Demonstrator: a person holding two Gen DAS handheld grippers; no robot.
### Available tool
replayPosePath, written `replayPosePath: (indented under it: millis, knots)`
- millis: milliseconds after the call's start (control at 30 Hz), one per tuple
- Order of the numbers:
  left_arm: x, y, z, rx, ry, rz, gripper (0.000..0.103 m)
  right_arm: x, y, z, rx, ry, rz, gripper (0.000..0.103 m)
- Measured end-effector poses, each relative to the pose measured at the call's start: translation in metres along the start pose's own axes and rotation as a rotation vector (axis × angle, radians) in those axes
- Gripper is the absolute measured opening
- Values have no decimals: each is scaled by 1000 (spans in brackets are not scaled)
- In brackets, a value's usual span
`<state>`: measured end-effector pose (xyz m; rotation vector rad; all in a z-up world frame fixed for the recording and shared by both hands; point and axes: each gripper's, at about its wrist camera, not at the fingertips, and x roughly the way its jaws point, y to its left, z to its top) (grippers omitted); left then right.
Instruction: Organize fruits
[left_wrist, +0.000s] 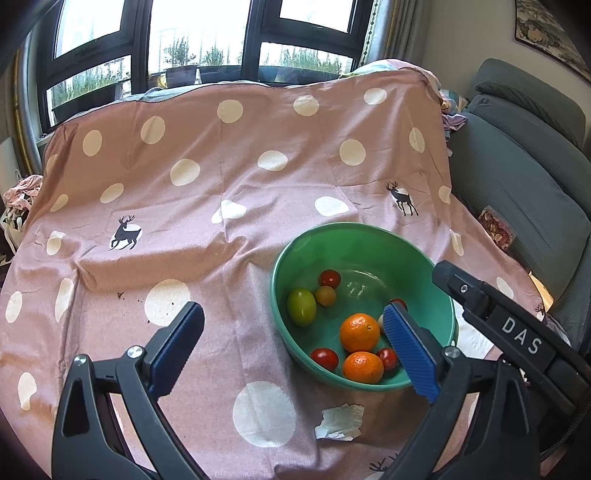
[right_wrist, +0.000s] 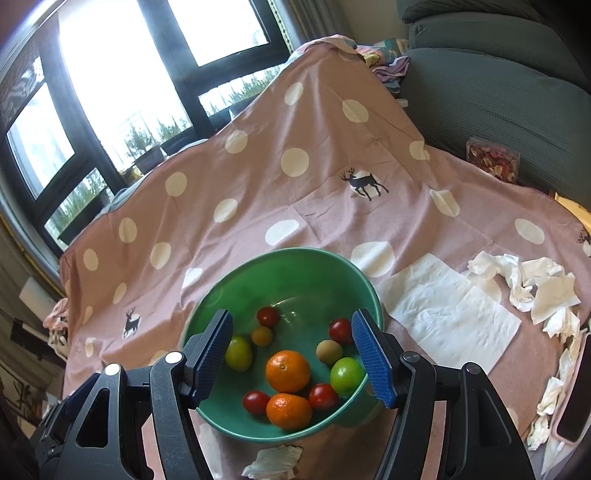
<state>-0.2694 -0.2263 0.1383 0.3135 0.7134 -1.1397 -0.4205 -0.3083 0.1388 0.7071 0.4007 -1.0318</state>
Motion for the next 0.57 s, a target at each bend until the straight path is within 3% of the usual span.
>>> replayPosePath:
  millis: [567]
  knots:
    - [1,5,-1,-4,10,11,98,1,-5,1,11,9,-12,67]
